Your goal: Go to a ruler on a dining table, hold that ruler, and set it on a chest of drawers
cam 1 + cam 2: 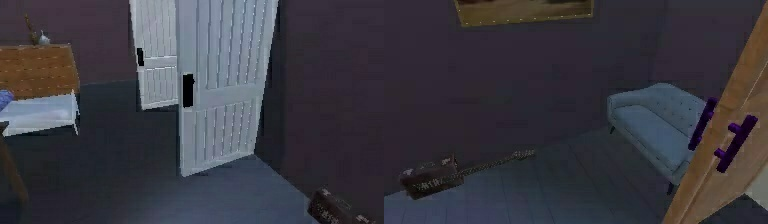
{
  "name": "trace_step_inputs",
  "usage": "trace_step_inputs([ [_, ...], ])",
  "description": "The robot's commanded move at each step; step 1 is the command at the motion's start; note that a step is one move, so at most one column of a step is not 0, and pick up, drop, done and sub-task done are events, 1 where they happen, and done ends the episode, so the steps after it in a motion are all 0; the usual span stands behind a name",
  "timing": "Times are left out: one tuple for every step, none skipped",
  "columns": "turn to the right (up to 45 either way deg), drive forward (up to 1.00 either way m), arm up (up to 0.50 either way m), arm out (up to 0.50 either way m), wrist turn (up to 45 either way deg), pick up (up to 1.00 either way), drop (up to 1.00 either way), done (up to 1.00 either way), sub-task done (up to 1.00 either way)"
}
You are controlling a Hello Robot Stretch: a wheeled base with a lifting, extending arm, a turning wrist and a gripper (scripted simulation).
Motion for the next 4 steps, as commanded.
trace_step_inputs([
  [-24.0, 0.00, 0.00, 0.00, 0.0, 0.00, 0.00, 0.00, 0.00],
  [0.0, 1.00, 0.00, 0.00, 0.0, 0.00, 0.00, 0.00, 0.00],
  [0.0, 0.90, 0.00, 0.00, 0.0, 0.00, 0.00, 0.00, 0.00],
  [39.0, 0.00, 0.00, 0.00, 0.0, 0.00, 0.00, 0.00, 0.00],
])
